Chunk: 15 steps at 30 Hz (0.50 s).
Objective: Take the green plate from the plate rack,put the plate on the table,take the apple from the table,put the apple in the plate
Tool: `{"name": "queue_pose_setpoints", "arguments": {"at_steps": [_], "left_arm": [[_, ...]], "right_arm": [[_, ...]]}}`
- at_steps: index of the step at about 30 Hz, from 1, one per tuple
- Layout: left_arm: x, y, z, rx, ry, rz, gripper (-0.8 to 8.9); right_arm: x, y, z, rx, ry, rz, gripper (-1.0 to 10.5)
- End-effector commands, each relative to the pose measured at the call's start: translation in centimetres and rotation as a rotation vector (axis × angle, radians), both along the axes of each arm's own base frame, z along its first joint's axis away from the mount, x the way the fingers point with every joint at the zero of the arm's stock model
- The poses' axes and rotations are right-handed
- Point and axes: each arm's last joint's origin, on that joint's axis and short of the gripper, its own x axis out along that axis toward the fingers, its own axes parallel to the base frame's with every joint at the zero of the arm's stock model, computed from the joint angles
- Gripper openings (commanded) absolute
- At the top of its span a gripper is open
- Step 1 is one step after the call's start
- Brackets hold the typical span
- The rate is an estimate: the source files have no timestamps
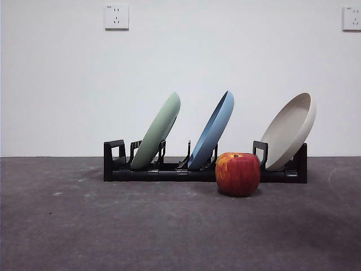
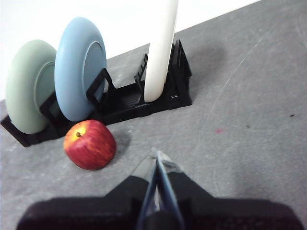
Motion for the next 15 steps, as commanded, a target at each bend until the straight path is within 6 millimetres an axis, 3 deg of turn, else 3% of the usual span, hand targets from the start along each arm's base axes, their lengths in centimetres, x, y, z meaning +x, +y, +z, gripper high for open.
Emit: {"name": "queue_pose_setpoints", "arguments": {"at_steps": [1,10,15], "left_arm": [[-0.1,0.0,0.8,-0.077,-0.008,-0.006,-0.08],[-1.1,-0.3,6.0,-0.107,-0.093,-0.092,-0.08],[-1.0,-0.6,9.3,-0.108,-0.082,-0.237,-0.08]], "right_arm": [[-0.2,0.0,1.7,0.044,-0.044,0.0,-0.1],[-0.6,0.1,7.5,0.044,-0.044,0.019,-0.1],[-0.4,0.4,11.3,-0.032,0.032,0.158,-0.1]]}}
